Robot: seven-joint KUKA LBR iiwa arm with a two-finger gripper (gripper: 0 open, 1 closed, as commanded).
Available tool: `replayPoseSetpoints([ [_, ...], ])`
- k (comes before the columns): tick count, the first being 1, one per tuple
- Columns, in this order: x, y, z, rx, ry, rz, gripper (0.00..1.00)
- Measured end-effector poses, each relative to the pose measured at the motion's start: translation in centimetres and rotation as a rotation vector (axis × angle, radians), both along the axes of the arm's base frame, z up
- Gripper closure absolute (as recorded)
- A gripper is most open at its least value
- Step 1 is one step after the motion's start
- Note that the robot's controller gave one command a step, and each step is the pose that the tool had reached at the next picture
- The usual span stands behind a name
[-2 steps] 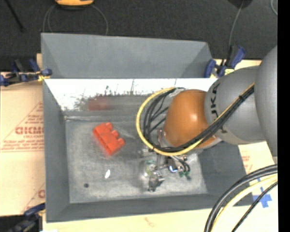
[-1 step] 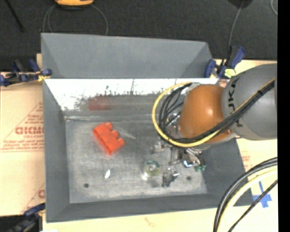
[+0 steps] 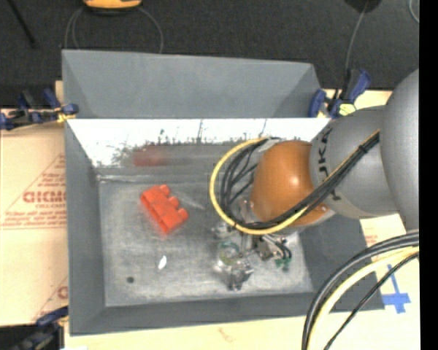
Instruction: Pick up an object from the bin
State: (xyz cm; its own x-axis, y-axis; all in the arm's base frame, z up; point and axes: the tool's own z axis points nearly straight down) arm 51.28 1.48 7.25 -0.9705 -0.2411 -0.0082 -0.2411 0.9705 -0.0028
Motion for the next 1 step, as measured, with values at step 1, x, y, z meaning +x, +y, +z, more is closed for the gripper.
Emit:
replayPoseSetpoints([
  [1,-2.61,-1.59,0.22,0.006,-0.015,-0.062,0.00],
])
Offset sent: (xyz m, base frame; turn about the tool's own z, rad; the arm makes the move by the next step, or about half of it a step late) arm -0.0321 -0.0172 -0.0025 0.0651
